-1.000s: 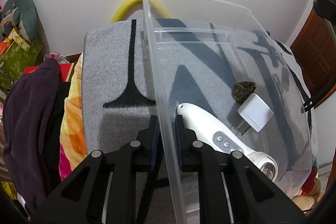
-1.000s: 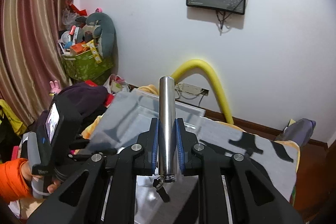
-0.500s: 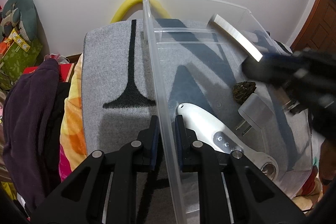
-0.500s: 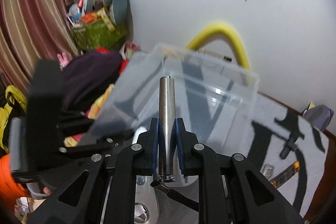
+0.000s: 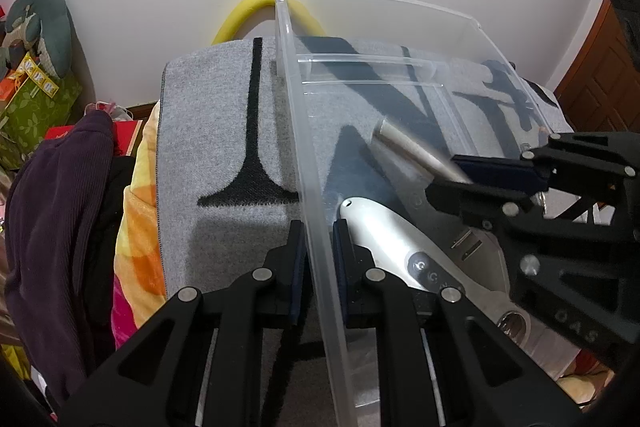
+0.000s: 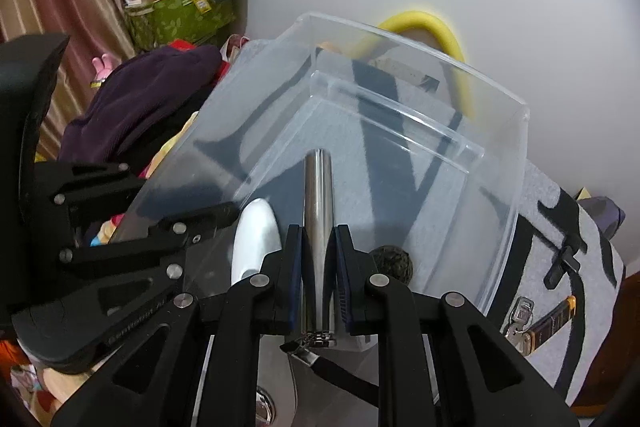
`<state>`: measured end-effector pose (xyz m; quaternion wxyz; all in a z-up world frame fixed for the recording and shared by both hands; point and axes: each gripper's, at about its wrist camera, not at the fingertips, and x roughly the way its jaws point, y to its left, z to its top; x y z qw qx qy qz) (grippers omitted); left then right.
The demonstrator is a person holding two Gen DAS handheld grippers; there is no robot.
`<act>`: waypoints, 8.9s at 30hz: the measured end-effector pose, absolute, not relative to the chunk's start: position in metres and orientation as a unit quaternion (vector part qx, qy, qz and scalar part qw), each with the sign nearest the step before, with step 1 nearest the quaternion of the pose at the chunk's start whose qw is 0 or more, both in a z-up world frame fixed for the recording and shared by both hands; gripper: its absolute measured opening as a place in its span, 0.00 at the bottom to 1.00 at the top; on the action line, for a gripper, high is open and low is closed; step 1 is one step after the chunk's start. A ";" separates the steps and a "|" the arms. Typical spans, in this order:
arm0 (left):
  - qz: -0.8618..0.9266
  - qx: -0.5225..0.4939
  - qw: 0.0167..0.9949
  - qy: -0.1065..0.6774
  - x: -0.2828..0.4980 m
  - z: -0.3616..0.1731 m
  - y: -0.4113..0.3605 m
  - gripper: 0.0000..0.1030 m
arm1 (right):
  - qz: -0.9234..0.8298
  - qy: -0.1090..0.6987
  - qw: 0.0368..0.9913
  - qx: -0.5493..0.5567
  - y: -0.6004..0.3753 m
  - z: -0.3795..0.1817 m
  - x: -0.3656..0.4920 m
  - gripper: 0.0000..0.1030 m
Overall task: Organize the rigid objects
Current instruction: 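Carry the silver cylinder into the clear box and release it, then grasp the orange-capped tube with the right tool, then carry the orange-capped tube into the clear box and open the right tool, then grasp the silver key ring with the right tool and lift it, then carry the keys into the clear box and release them, then grasp the black microphone with the right tool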
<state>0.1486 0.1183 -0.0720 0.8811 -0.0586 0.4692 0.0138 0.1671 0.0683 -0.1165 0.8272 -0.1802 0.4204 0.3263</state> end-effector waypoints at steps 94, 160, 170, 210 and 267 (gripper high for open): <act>0.022 -0.046 0.880 0.471 0.146 -0.071 0.113 0.10 | 0.286 0.297 0.908 -0.078 -0.028 -0.031 0.152 0.10; 0.022 -0.045 0.881 0.471 0.147 -0.070 0.113 0.10 | 0.203 0.446 0.866 -0.094 -0.094 -0.145 0.204 0.50; 0.022 -0.046 0.881 0.470 0.147 -0.071 0.113 0.10 | 0.211 0.428 0.873 -0.104 -0.094 -0.153 0.199 0.22; 0.021 -0.048 0.881 0.470 0.146 -0.072 0.112 0.10 | 0.310 0.279 0.896 -0.153 0.035 -0.025 0.154 0.22; 0.021 -0.045 0.880 0.472 0.148 -0.073 0.112 0.10 | 0.142 0.447 0.882 -0.040 -0.102 -0.125 0.280 0.47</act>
